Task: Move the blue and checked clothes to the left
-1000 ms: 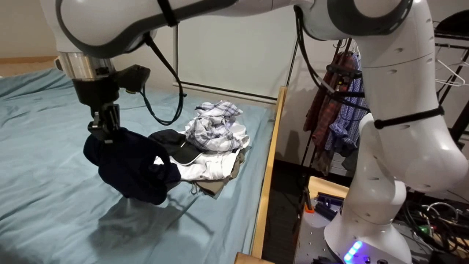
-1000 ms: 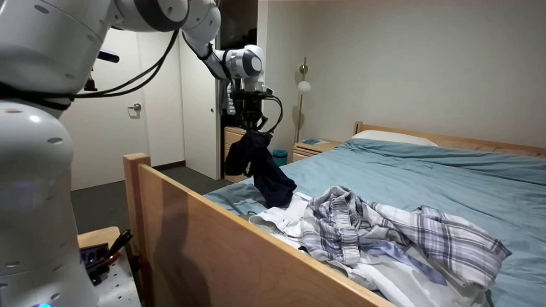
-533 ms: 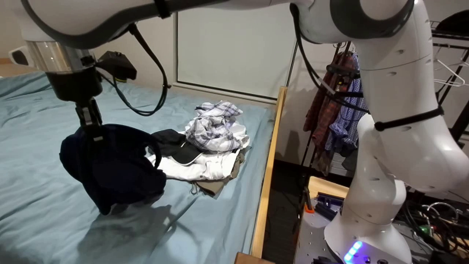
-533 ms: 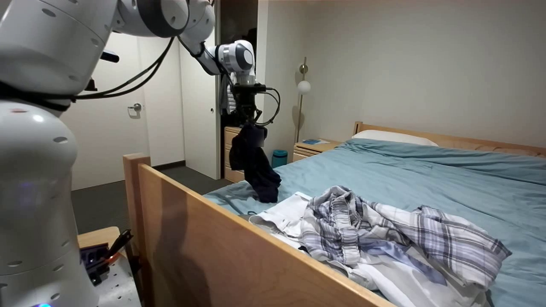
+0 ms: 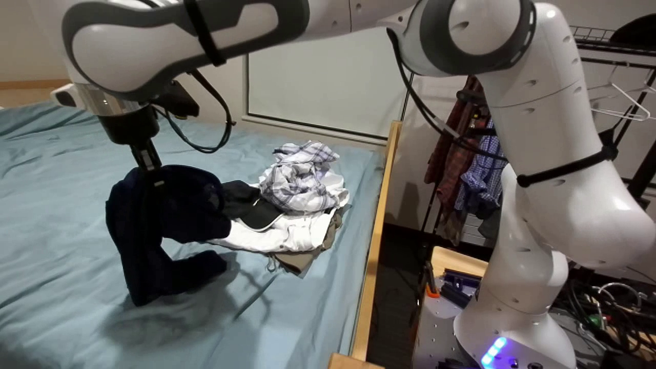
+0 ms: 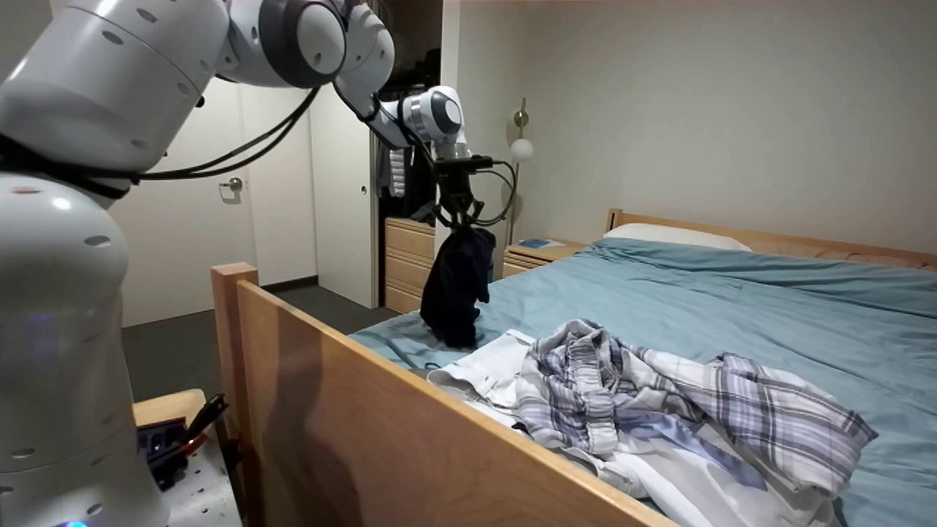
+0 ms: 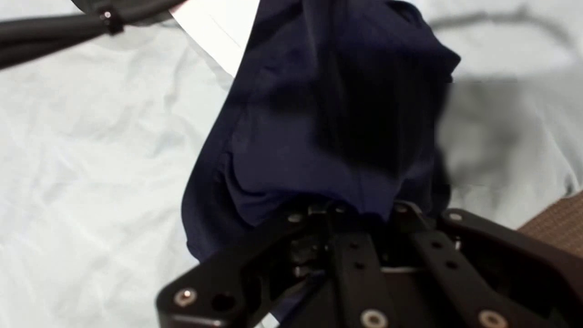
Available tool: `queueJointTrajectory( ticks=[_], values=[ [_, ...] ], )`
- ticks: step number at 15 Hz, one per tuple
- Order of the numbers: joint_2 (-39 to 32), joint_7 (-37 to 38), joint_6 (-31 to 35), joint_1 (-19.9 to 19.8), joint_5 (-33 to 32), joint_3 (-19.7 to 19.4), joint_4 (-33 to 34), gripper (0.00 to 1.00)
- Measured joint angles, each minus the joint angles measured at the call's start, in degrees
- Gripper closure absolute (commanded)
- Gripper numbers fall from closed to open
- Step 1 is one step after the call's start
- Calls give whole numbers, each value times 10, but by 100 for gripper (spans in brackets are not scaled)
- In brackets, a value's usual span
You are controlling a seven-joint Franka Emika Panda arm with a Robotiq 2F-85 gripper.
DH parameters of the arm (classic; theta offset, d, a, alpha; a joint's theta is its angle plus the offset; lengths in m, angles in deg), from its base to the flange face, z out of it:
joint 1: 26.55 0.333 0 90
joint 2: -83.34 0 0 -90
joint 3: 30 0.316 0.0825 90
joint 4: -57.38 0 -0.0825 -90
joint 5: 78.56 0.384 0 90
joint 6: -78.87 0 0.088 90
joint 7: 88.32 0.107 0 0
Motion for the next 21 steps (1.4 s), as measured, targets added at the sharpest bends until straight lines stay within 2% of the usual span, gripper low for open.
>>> queueJointTrajectory(
  ticks=[4,9,21],
  values=[
    [-37,-43,24,-21,-2,-5,21,92],
    [-55,-94,26,-20,-1,4,26,92],
    [-144,-117,22,-7,24,22,57,92]
  ],
)
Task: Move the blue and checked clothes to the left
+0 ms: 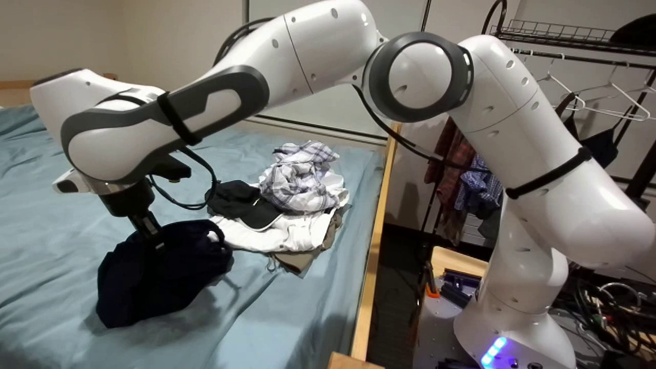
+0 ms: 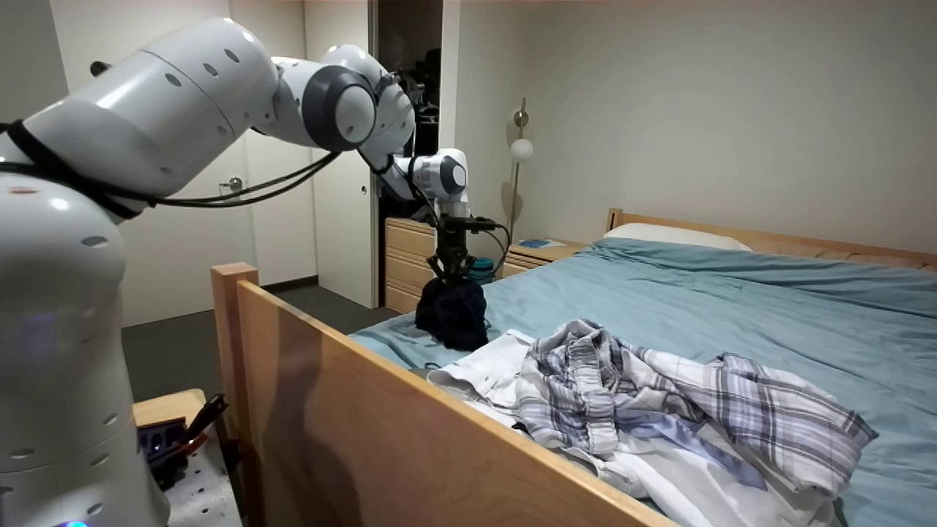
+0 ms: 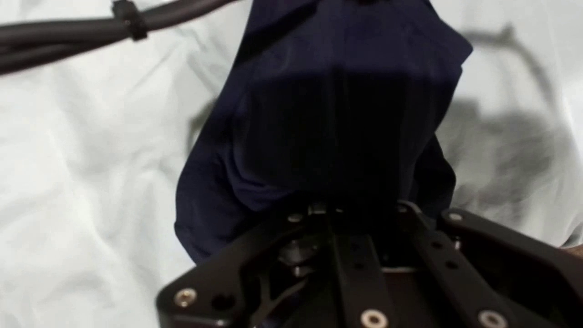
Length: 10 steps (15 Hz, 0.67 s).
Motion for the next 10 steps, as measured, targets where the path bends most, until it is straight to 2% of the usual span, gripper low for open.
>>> queueJointTrajectory(
  ticks=[1,3,6,10],
  values=[
    [-3,-11,-4,2,0,0,2,64],
    [-5,-14,-37,8,-4,-3,7,59],
    [-5,-14,-81,15,-7,-10,12,39],
    [-1,-11,-103,15,-6,-16,27,13]
  ],
)
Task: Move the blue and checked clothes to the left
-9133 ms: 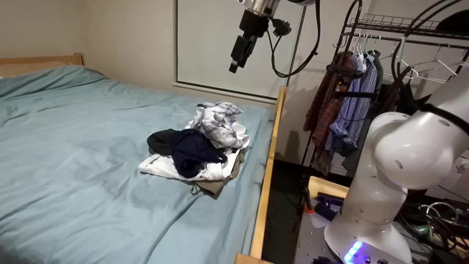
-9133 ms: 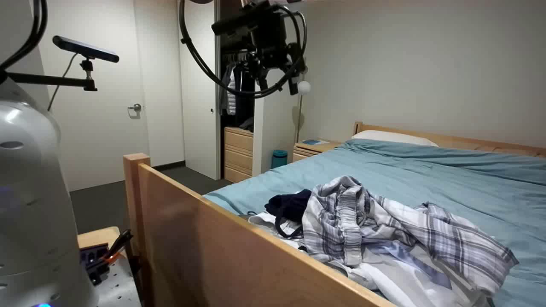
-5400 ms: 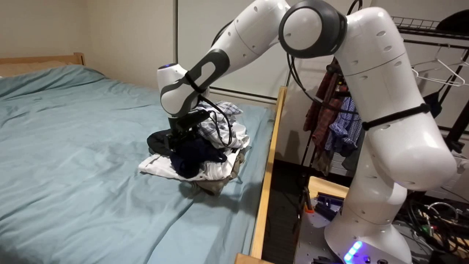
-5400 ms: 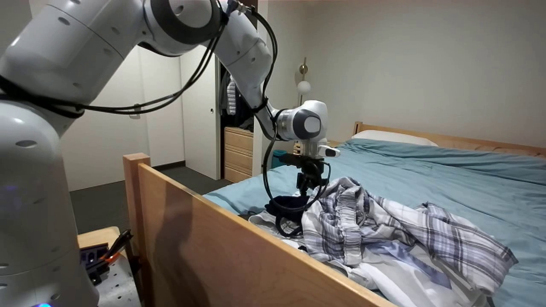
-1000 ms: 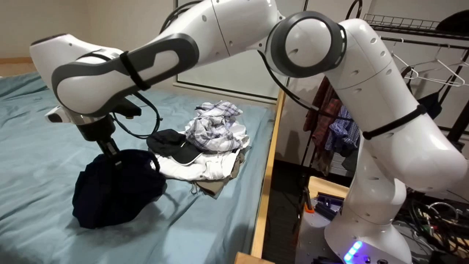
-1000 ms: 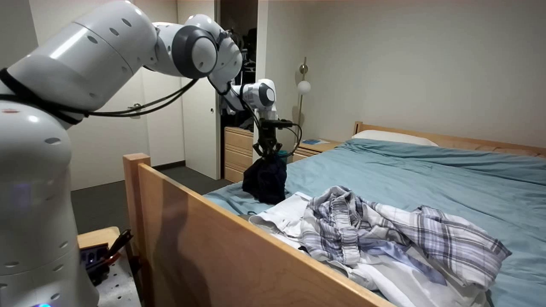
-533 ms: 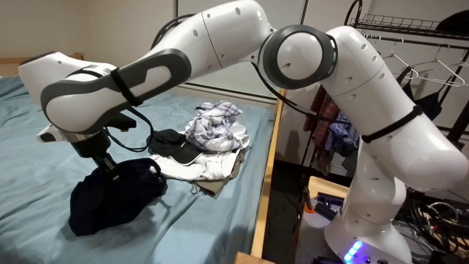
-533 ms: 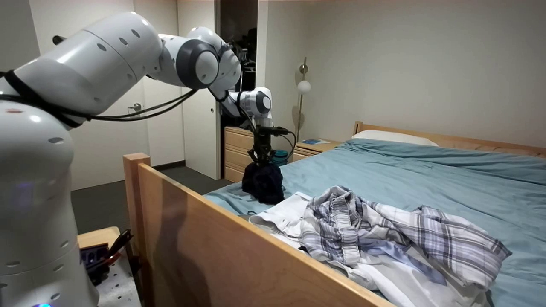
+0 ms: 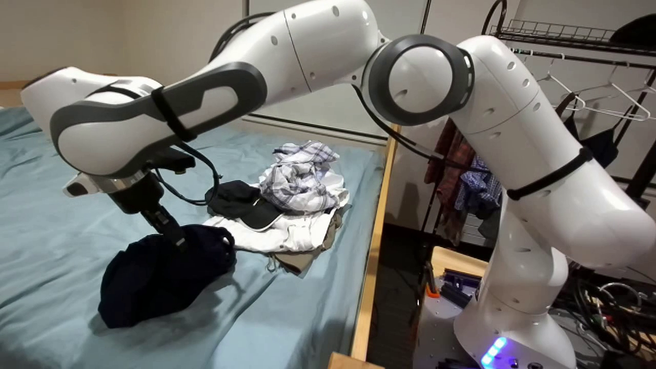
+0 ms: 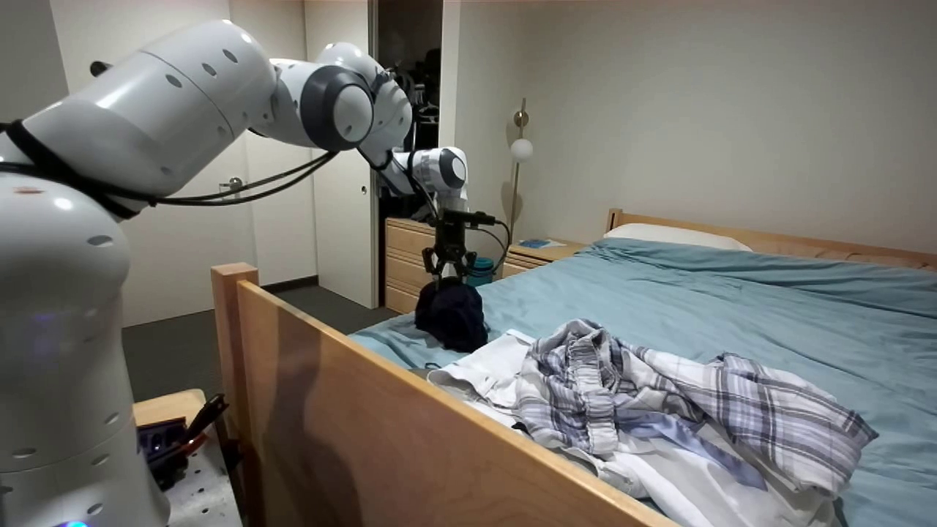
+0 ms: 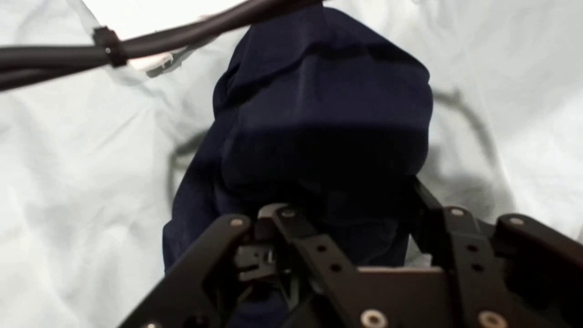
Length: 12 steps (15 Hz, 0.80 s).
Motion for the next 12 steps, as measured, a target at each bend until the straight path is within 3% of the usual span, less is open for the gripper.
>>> queueJointTrajectory(
  ticks=[2,8,12],
  values=[
    [7,11,0,-3,8,-3,8,1],
    [61,85,4,-49,102,-6,4,0],
    [105,145,25,-84,162,-10,-34,0]
  ],
)
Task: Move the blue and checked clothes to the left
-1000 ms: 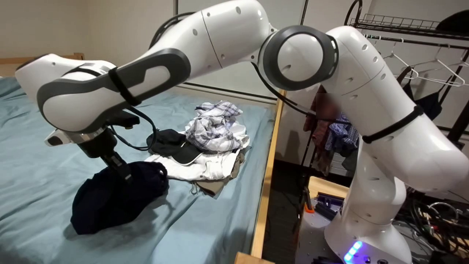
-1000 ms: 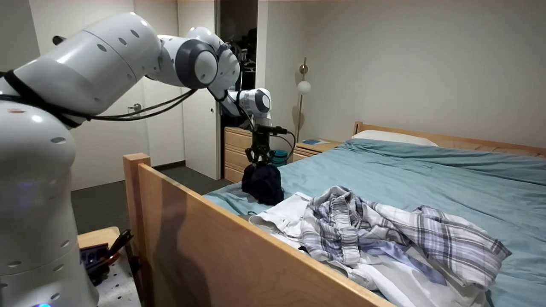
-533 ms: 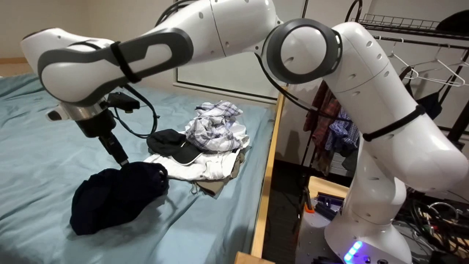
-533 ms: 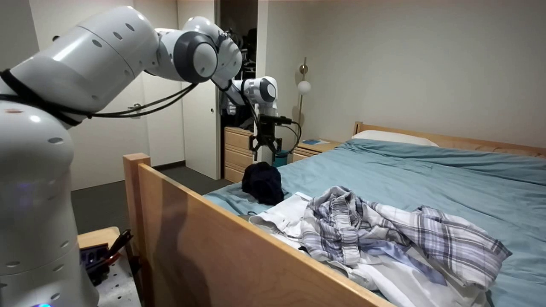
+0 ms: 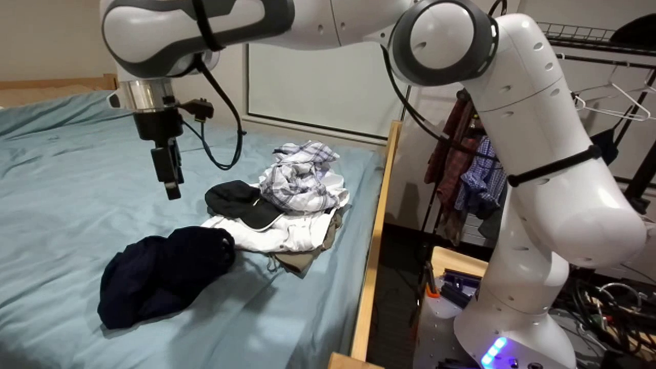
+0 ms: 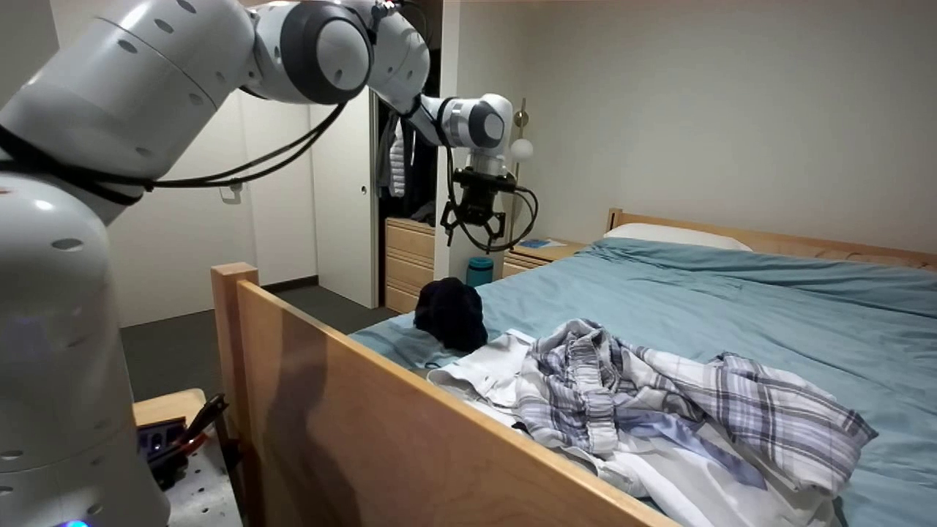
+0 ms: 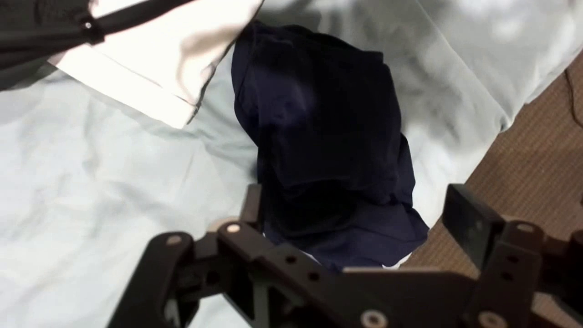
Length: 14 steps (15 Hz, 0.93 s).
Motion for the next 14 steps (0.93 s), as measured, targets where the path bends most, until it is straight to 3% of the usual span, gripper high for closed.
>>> queueJointTrajectory(
  ticks=[7,14],
  values=[
    [21,136,44,-40,73,-9,-56,0],
    [40,192,125,-119,134,-56,-156,0]
  ],
)
